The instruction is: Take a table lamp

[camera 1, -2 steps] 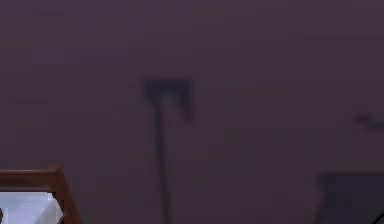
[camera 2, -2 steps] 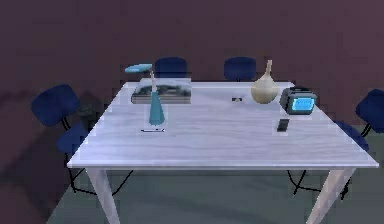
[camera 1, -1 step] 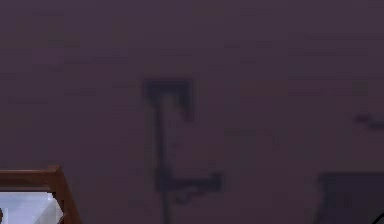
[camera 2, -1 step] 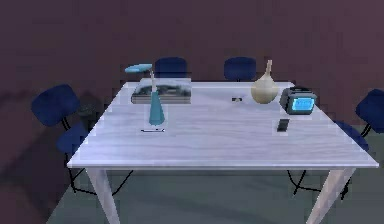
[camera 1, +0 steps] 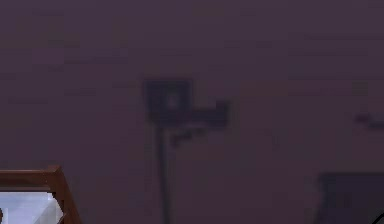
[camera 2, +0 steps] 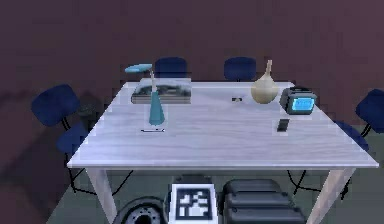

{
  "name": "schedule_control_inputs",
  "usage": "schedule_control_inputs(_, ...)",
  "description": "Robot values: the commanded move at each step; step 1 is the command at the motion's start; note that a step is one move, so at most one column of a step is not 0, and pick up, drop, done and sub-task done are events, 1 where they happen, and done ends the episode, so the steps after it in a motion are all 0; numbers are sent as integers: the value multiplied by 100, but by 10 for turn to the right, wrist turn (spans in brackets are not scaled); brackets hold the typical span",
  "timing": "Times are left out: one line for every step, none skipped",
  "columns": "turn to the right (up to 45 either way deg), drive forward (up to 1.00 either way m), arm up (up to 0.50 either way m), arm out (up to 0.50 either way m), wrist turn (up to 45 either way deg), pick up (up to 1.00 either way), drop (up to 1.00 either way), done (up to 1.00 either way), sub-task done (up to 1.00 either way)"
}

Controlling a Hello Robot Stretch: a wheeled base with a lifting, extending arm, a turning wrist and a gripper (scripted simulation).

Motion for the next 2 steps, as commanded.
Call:
schedule_control_inputs(0,0,0,46,0,0,0,0,0)
schedule_control_inputs(0,0,0,0,450,0,0,0,0)
